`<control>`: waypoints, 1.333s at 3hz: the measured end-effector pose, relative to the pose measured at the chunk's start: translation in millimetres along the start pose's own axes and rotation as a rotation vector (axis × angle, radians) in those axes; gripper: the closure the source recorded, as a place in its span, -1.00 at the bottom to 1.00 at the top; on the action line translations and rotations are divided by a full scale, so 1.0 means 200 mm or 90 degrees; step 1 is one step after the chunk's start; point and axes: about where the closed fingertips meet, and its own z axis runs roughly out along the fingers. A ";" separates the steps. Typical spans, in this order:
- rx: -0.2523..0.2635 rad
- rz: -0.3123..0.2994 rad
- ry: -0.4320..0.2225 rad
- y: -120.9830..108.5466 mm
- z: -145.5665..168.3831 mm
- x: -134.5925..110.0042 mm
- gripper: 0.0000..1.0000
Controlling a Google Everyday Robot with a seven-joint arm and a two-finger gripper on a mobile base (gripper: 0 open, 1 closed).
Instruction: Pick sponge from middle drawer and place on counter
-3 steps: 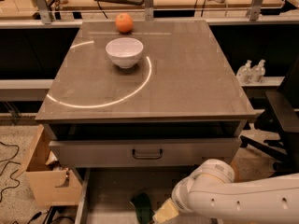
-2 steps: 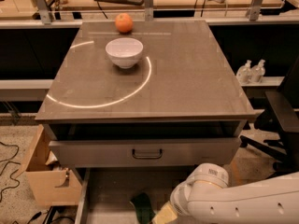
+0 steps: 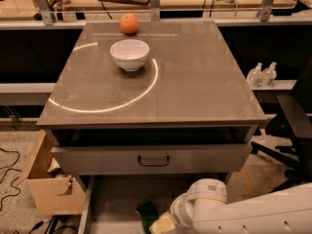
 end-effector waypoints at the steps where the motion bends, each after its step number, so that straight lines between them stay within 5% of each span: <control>1: -0.031 -0.001 -0.026 0.08 0.17 -0.05 -1.00; 4: -0.057 -0.059 -0.034 0.36 0.61 -0.09 -1.00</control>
Offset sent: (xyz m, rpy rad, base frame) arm 0.0050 0.0999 -0.1060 0.1135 -0.0060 0.1001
